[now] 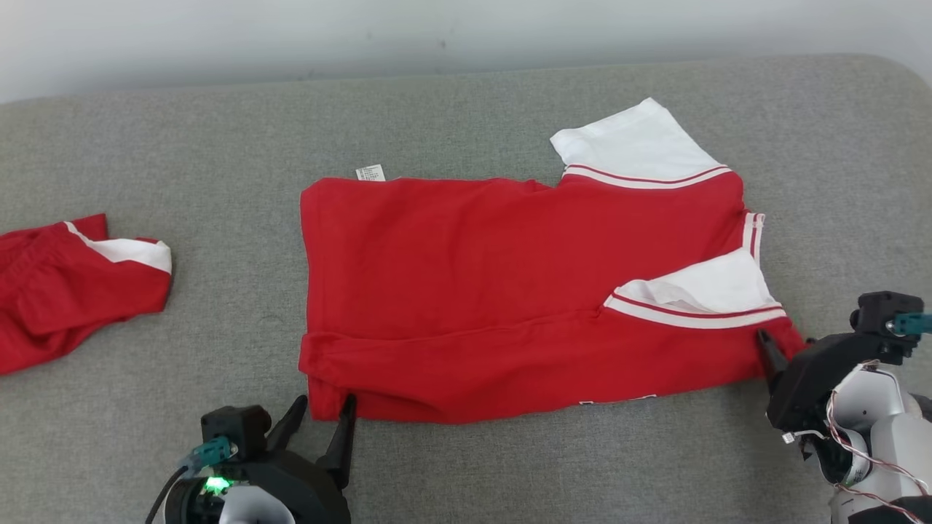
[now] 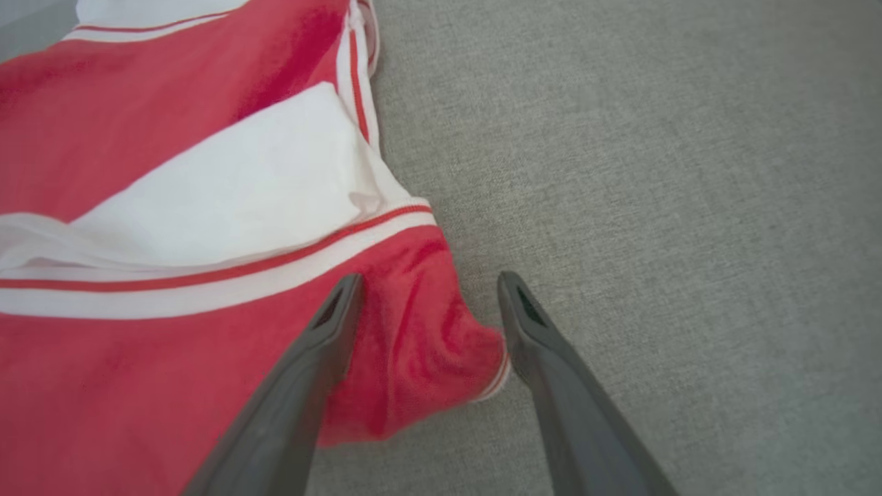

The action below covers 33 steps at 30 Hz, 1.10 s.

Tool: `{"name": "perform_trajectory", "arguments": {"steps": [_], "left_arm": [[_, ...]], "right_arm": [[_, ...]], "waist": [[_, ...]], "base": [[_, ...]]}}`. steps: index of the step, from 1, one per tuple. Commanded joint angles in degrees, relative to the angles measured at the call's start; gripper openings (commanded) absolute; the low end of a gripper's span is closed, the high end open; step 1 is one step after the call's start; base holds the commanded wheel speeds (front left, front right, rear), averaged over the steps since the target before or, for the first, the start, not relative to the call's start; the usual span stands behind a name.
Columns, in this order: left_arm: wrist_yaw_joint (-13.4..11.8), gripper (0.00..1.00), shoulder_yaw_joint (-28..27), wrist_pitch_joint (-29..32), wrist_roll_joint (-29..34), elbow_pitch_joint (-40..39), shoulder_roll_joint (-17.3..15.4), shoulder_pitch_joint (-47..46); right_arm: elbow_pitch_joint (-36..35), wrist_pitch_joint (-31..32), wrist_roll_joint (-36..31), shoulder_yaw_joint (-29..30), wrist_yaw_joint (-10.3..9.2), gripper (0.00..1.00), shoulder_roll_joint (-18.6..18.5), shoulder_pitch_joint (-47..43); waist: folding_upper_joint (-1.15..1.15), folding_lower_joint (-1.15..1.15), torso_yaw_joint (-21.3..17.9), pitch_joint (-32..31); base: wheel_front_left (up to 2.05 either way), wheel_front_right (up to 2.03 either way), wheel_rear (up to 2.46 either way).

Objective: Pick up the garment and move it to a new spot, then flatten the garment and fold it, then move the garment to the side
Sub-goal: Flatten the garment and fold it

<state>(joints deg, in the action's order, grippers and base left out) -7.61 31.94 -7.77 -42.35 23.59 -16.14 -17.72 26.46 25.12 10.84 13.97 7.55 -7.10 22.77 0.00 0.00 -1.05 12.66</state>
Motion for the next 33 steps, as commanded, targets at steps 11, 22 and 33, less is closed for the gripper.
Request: {"name": "perform_trajectory", "arguments": {"steps": [11, 22, 33], "left_arm": [[0.5, 0.0, 2.0, 5.3, -1.8, 2.3, 0.9, -0.2], [0.2, 0.0, 0.6, 4.2, -3.9, 1.3, -0.8, 5.0], [-1.5, 0.0, -0.2, 4.3, -5.3, -2.6, -3.2, 10.5]], "right_arm": [[4.1, 6.7, -1.2, 0.0, -0.13, 0.0, -0.7, 1.8], [-2.4, 0.4, 3.1, 1.5, -0.13, 0.0, -0.1, -4.5], [-9.6, 1.6, 3.3, 4.1, -0.15, 0.0, 1.6, -14.1]], "waist": [[0.0, 0.0, 0.8, 1.3], [0.0, 0.0, 0.7, -2.9], [0.0, 0.0, 0.4, -6.4]], "base": [[0.0, 0.0, 0.0], [0.0, 0.0, 0.0], [0.0, 0.0, 0.0]]}}
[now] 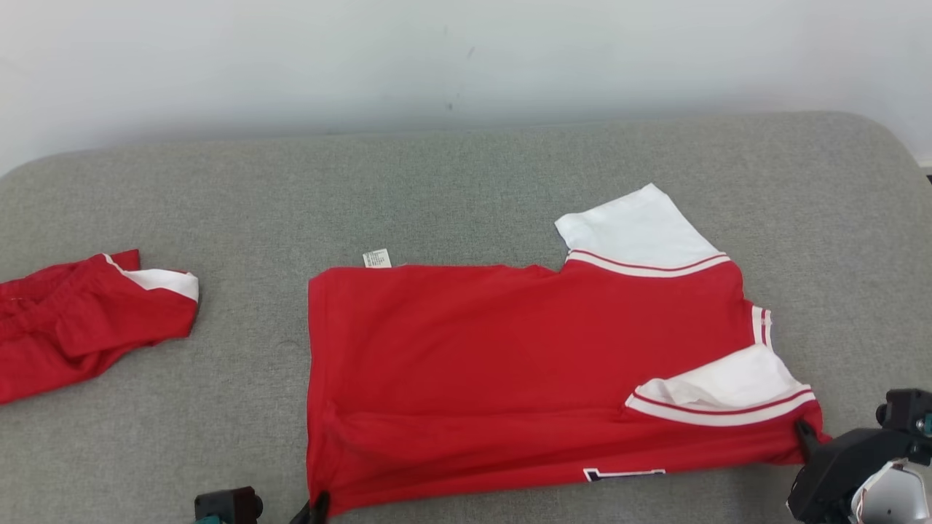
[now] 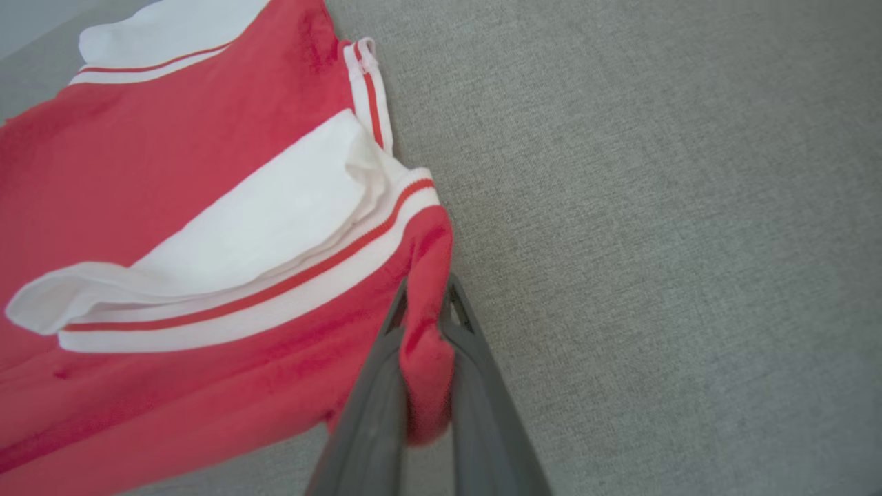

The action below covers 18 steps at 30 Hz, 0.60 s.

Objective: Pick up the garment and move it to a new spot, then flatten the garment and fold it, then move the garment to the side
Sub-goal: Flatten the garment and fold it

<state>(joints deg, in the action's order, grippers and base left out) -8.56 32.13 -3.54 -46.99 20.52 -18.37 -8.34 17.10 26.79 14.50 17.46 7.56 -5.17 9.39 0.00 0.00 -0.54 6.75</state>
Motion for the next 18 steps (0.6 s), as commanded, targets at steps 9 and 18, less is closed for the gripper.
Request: {"name": "perform_trajectory", "arguments": {"steps": [9, 18], "left_arm": [[-2.9, 1.0, -0.9, 0.7, -1.0, -3.6, -1.8, 3.8], [-4.3, 1.0, -3.3, 1.7, -1.2, -9.4, -4.6, 1.0]], "right_arm": [[-2.5, 1.4, -0.8, 0.5, -0.14, 1.0, 1.4, -3.6], [-5.7, 2.5, 0.4, -2.9, -0.14, 1.0, -0.9, 3.8]], "waist": [[0.0, 0.0, -0.5, -1.2], [0.0, 0.0, -0.1, -0.7]], "base": [[0.0, 0.0, 0.0], [0.0, 0.0, 0.0]]}}
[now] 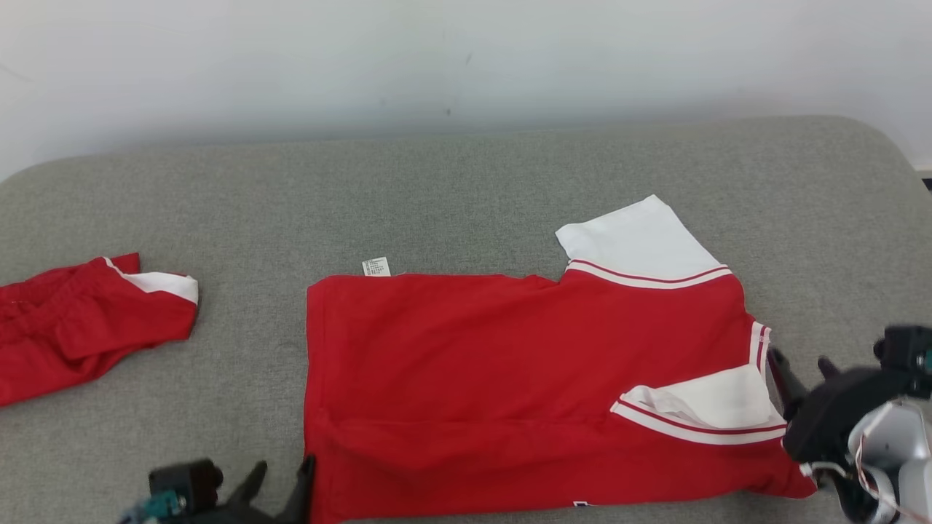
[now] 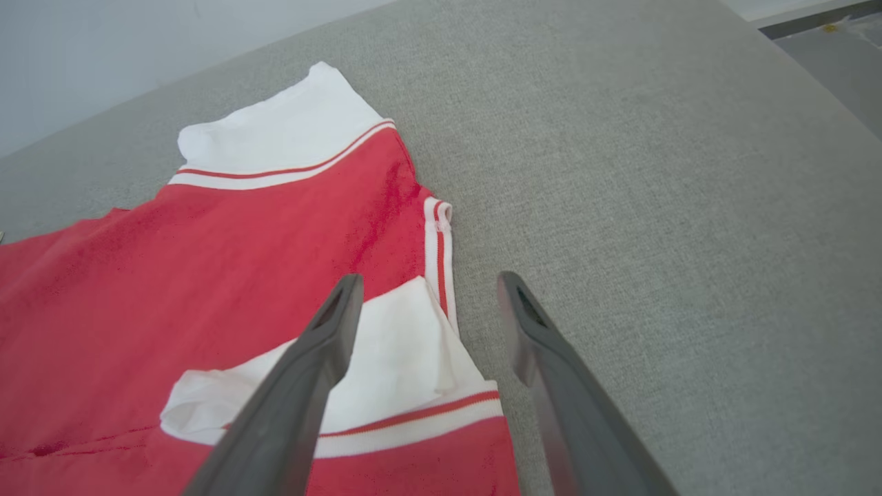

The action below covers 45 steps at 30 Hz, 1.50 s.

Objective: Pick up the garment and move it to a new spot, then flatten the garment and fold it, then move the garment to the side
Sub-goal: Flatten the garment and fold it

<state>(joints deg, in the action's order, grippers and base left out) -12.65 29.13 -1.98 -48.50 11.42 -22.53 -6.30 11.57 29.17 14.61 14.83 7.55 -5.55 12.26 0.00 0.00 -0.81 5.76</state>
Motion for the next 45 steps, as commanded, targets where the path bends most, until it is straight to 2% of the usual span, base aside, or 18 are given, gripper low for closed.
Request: {"name": "perform_trajectory", "arguments": {"steps": [1, 5, 10, 13, 21, 35, 43, 44, 45], "left_arm": [[-0.3, 1.0, -0.5, 0.7, 0.4, -0.9, -0.8, -2.2], [0.6, 1.0, -1.1, 3.3, 0.4, -1.1, -1.7, -8.1], [3.0, 1.0, -2.1, 8.2, -2.8, 1.6, -0.5, -17.3], [3.4, 1.0, -2.4, 11.8, -3.9, 4.3, 0.3, -23.0], [4.5, 1.0, -0.8, 18.0, -3.8, 11.7, 1.8, -34.6], [6.9, 1.0, 4.8, 21.3, 1.0, 21.0, 3.0, -42.8], [8.6, 1.0, 7.8, 26.7, 1.0, 23.6, 3.3, -44.0], [8.6, 0.94, 8.1, 27.3, 0.9, 23.6, 3.3, -44.0], [8.5, 0.6, 8.3, 27.7, 0.9, 23.6, 3.2, -43.9]], "right_arm": [[0.0, 0.7, 0.6, -0.9, -0.13, 1.0, -0.9, 2.4], [2.1, 3.0, 1.4, -3.4, -0.13, 1.0, -2.2, 8.7], [7.8, 4.8, 2.3, -7.0, -0.13, 1.0, -4.2, 18.0], [11.8, 5.3, 2.0, -9.2, -0.13, 1.0, -5.4, 23.9], [21.4, 3.0, 1.1, -13.3, -0.13, 1.0, -6.5, 35.6], [29.8, -1.1, 2.4, -18.6, -0.13, 1.0, -8.2, 43.3], [33.6, -2.1, 2.7, -20.4, -0.13, 1.0, -8.8, 45.6], [34.0, -2.1, 2.8, -20.6, -0.13, 1.0, -8.9, 45.8], [34.4, -2.1, 2.6, -20.7, -0.13, 1.0, -9.0, 46.1]], "waist": [[0.0, 0.0, 0.3, 0.6], [0.0, 0.0, 0.8, 2.2], [0.0, 0.0, 1.5, 5.5], [0.0, 0.0, 1.4, 7.8], [0.0, 0.0, 1.3, 13.0], [0.0, 0.0, 1.5, 16.5], [0.0, 0.0, 1.4, 17.9], [0.0, 0.0, 1.5, 18.1], [0.0, 0.0, 1.5, 18.3]], "base": [[0.0, 0.0, 0.0], [0.0, 0.0, 0.0], [0.0, 0.0, 0.0], [0.0, 0.0, 0.0], [0.0, 0.0, 0.0], [0.0, 0.0, 0.0], [0.0, 0.0, 0.0], [0.0, 0.0, 0.0], [0.0, 0.0, 0.0]]}}
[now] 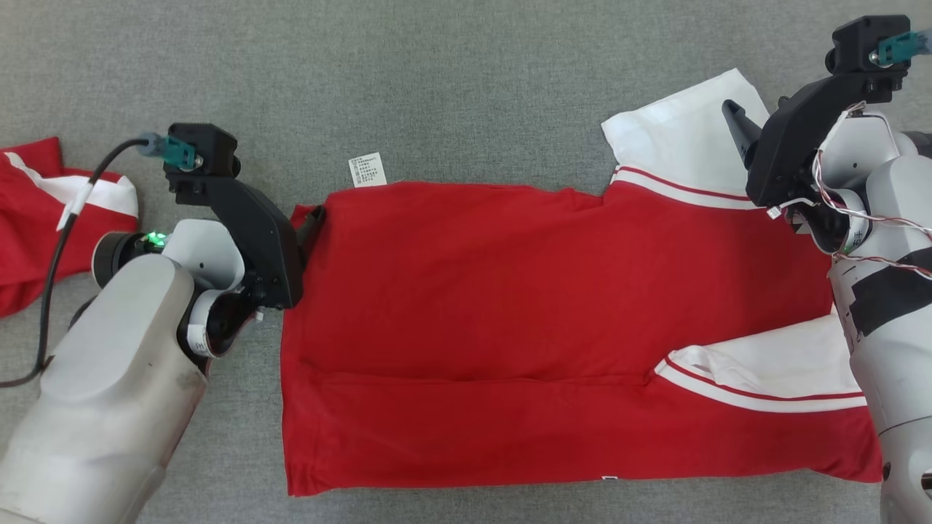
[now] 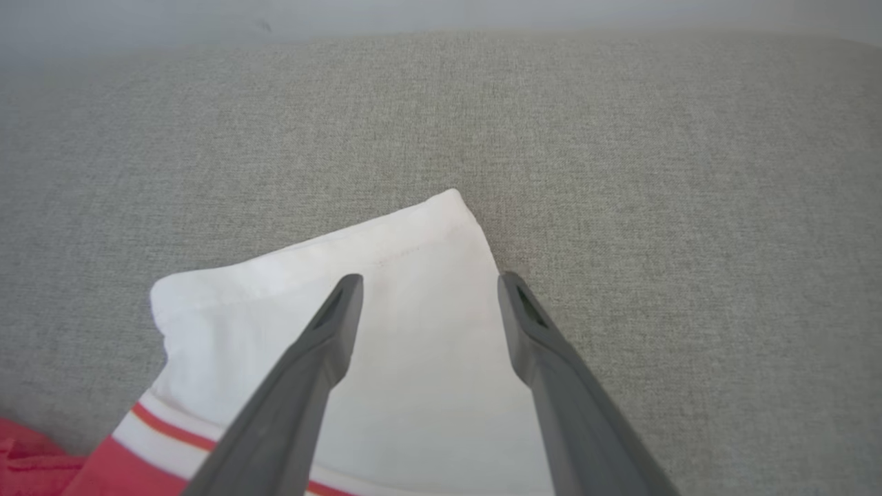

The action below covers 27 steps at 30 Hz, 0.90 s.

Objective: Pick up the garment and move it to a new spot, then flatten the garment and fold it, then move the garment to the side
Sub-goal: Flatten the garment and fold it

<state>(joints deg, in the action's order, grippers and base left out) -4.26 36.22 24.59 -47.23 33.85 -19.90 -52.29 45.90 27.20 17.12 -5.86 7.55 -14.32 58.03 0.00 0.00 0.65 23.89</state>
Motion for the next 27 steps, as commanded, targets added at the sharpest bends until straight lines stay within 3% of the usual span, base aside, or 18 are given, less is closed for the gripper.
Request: {"name": "perform_trajectory", "arguments": {"steps": [1, 2, 13, 27], "left_arm": [[0.1, 0.31, 1.4, 1.5, -0.3, 1.1, 0.4, 2.1], [0.1, 0.0, 1.5, 1.6, -0.3, 1.1, 0.3, 2.0], [-0.5, 0.0, -1.0, 0.8, -1.2, -1.2, -2.3, -0.1], [-0.6, 0.0, -0.7, -0.9, -1.0, -3.3, -1.0, -0.5]], "right_arm": [[0.5, -0.1, 0.0, -0.2, -0.13, 1.0, -0.4, 0.6], [0.8, -0.1, 0.0, -0.3, -0.13, 1.0, -0.6, 0.9], [4.6, 1.2, -2.2, -0.1, -0.13, 1.0, -1.9, 5.8], [13.6, 2.2, -5.7, 3.7, -0.13, 1.0, -1.3, 8.3]], "waist": [[0.0, 0.0, 0.1, 0.4], [0.0, 0.0, 0.2, 0.6], [0.0, 0.0, 1.2, 2.8], [0.0, 0.0, 3.0, 3.3]], "base": [[0.0, 0.0, 0.0], [0.0, 0.0, 0.0], [0.0, 0.0, 0.0], [0.0, 0.0, 0.0]]}}
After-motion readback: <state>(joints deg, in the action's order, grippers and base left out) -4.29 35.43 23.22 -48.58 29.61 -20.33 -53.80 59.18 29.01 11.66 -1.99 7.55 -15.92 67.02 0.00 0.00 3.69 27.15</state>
